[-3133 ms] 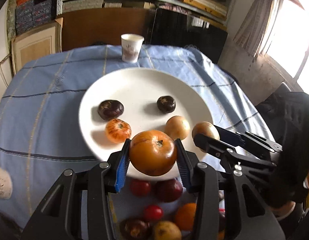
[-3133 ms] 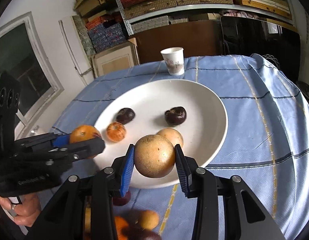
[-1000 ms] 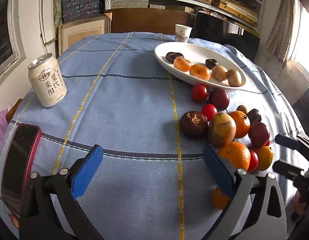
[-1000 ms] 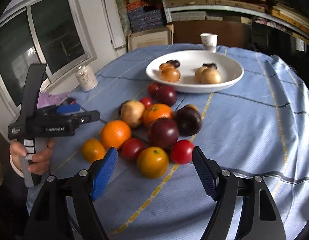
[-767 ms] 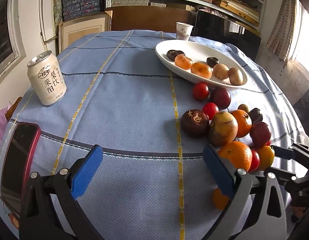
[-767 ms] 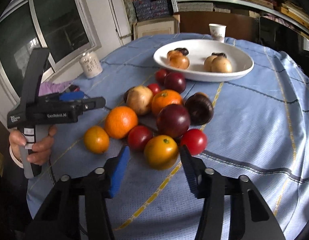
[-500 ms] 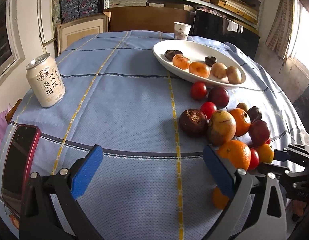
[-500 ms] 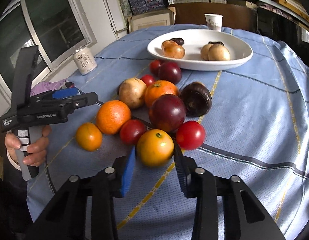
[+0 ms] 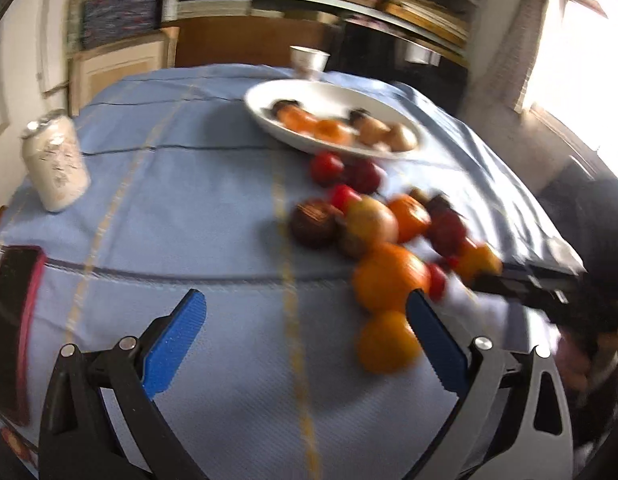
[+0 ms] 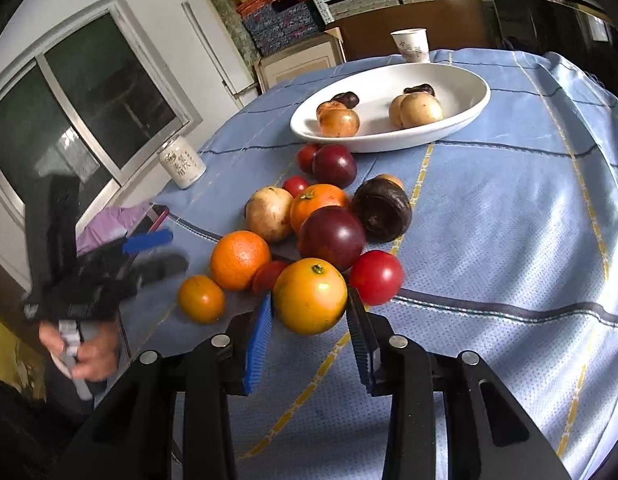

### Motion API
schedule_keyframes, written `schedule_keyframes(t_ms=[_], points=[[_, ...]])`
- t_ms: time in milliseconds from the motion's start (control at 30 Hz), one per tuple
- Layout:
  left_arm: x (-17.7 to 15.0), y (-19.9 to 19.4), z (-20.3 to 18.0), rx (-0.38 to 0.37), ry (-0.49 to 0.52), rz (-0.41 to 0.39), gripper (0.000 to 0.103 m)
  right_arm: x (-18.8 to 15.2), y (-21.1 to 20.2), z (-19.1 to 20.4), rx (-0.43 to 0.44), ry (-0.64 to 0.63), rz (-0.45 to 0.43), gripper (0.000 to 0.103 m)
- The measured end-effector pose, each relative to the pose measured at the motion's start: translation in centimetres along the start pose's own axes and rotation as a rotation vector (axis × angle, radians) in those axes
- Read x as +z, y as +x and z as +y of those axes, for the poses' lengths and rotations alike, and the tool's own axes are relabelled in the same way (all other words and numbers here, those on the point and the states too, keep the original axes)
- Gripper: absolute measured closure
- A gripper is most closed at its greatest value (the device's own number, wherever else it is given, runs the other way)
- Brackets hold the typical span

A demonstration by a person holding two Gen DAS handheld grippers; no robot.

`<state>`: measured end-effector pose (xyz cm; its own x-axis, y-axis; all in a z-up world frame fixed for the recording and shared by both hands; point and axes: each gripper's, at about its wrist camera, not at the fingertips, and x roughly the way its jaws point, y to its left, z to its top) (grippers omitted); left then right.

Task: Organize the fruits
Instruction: 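Grasp the yellow-orange tomato with the right tool while the left tool grasps an orange tomato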

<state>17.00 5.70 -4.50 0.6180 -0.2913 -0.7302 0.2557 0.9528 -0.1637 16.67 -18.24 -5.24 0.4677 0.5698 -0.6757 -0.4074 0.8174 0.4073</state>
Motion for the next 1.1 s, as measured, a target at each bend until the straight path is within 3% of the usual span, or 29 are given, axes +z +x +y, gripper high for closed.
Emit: schedule_keyframes(t_ms=[67, 267, 333, 800, 867, 1100], points=[[-0.5, -0.3, -1.2, -0.015, 0.039, 0.003, 0.008, -0.1, -0.2, -0.2, 0.002, 0.011, -0.005, 0.065], [-1.1, 0.6, -3.1, -0.059, 0.102, 0.053, 0.039, -0.3, -0.4, 0.1, 0.000, -0.002, -0.013, 0.065], [-1.1, 0.8, -3.1, -0.067, 0.104, 0.063, 0.044, -0.3, -0.5, 0.0, -0.001, 0.004, -0.016, 0.065], [-1.2, 1.4, -3.2, -0.096, 0.120, 0.101, 0.057, -0.4, -0.5, -0.3, -0.002, 0.018, -0.015, 0.065], [-1.2, 1.4, -3.3, -0.106, 0.124, 0.103, 0.063, -0.4, -0.5, -0.3, -0.002, 0.017, -0.015, 0.065], [-1.3, 1.2, -3.5, -0.104, 0.129, 0.103, 0.064, -0.4, -0.6, -0.3, -0.001, 0.018, -0.015, 0.065]])
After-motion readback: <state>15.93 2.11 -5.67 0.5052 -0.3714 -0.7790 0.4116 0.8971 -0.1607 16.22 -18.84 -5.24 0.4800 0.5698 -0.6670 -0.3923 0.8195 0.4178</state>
